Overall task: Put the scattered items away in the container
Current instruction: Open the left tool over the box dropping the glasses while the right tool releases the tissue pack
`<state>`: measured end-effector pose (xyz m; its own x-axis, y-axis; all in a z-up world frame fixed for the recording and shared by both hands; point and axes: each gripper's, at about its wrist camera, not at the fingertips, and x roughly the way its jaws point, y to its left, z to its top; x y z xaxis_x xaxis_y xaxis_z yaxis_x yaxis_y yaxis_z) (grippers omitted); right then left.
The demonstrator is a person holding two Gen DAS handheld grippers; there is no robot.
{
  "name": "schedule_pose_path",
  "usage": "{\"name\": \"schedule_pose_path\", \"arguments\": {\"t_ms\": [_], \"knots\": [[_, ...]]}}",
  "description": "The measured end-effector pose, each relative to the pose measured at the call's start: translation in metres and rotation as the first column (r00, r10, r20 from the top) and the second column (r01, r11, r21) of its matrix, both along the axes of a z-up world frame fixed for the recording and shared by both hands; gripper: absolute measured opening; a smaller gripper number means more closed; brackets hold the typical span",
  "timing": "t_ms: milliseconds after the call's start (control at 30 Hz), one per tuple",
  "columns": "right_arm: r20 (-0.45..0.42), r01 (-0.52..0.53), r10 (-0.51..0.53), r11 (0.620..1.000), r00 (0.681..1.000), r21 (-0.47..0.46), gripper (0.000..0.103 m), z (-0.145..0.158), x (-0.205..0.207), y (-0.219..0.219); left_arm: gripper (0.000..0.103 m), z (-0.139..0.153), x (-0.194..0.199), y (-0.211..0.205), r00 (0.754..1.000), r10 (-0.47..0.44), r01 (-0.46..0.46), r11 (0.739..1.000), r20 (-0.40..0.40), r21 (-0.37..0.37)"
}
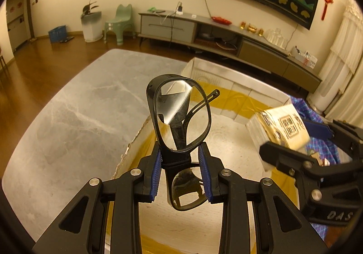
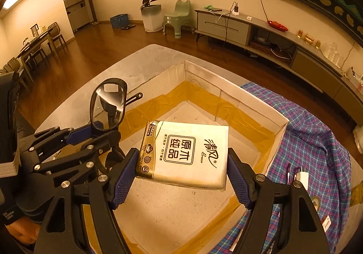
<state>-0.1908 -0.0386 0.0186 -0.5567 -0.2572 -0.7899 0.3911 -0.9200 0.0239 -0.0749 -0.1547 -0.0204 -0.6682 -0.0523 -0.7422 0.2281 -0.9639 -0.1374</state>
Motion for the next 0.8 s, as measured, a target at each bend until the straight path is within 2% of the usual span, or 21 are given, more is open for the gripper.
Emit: {"name": "schedule_pose_path", "arguments": {"t_ms": [167,533,800], "knots": [[0.048,0.006,-0.007,1.0,0.999,0.019,0.076,-0.01,-0.015,-0.001,0.032,-0.008,-0.006,0.004,0.999,-0.019,0.019,1.0,0.041,-0.006],[0.127,-0.008,-0.008,0.992,0.992,0.124,0.076,-0.035,-0.039,0.003,0.032,-0.011,-0.008,0.016,0.998,-0.036,0.041,0.993,0.049,-0.107],[0.071,-0.005,-0.01,0.978,0.997,0.208,0.076,-0.036,-0.043,0.002,0.032,-0.011,-0.007,0.017,0.997,-0.058,0.063,0.993,0.052,-0.104]]}}
